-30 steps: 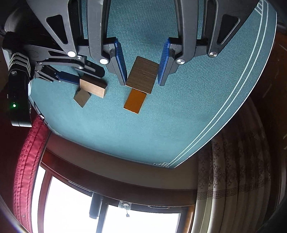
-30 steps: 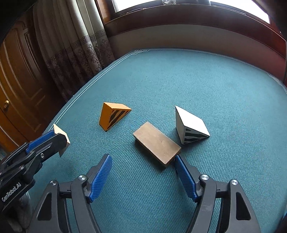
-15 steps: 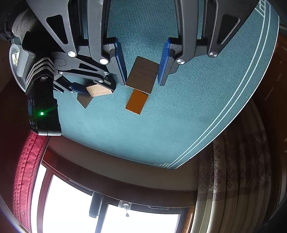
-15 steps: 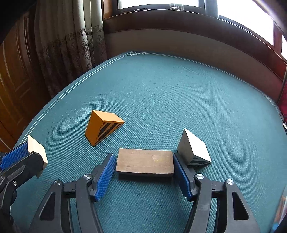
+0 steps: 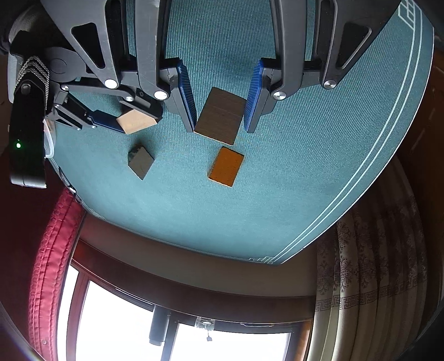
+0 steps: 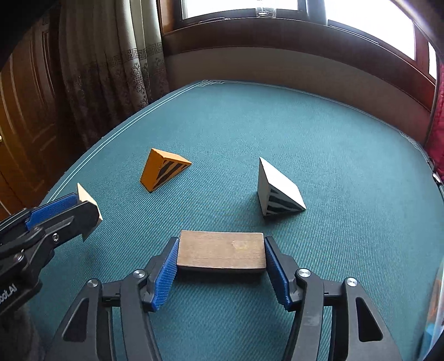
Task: Organize rigid objects
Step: 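Grasp the brown wooden bar with the right tool while the left tool holds the slab, then carry the brown wooden bar into the clear basin and open the right tool, then carry the light-wood slab into the clear basin and open the left tool, then move both open tools from the basin back to the remaining blocks, then grasp the orange sponge block with the left tool, then grasp the grey stone slab with the right tool while the left tool holds the orange block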
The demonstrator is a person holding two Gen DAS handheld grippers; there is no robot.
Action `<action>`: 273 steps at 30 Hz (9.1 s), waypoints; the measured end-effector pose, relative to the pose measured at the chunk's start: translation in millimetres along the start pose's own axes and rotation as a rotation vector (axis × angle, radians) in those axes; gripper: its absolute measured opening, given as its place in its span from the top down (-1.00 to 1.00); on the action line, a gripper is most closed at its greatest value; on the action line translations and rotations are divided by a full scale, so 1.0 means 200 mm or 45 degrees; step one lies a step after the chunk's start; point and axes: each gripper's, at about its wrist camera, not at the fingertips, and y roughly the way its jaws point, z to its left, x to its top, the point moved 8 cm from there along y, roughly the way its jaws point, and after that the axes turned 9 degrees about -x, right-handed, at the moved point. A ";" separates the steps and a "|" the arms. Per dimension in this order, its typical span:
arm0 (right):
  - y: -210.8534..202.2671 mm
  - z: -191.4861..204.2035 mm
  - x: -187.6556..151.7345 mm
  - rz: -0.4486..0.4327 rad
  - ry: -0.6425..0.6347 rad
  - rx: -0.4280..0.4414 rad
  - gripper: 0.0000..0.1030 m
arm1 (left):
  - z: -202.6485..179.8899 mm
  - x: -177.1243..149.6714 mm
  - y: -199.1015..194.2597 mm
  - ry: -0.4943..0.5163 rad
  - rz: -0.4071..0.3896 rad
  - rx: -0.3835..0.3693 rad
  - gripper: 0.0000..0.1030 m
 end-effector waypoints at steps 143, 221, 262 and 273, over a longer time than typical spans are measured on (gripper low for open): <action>-0.83 -1.73 -0.64 -0.319 0.864 -0.572 -0.77 | -1.82 -0.18 0.40 0.535 0.197 -0.596 -0.40; -0.57 -0.77 -0.17 -0.367 0.354 -0.267 -0.86 | -0.02 0.34 0.19 -0.062 -0.028 0.045 -0.51; -0.04 -0.48 -0.05 -0.021 0.107 -0.149 -0.86 | 0.02 0.20 0.41 -0.012 0.097 0.046 0.33; 0.19 -0.29 0.14 0.026 -0.103 -0.184 -0.87 | 0.06 0.16 0.40 -0.022 0.123 0.014 0.31</action>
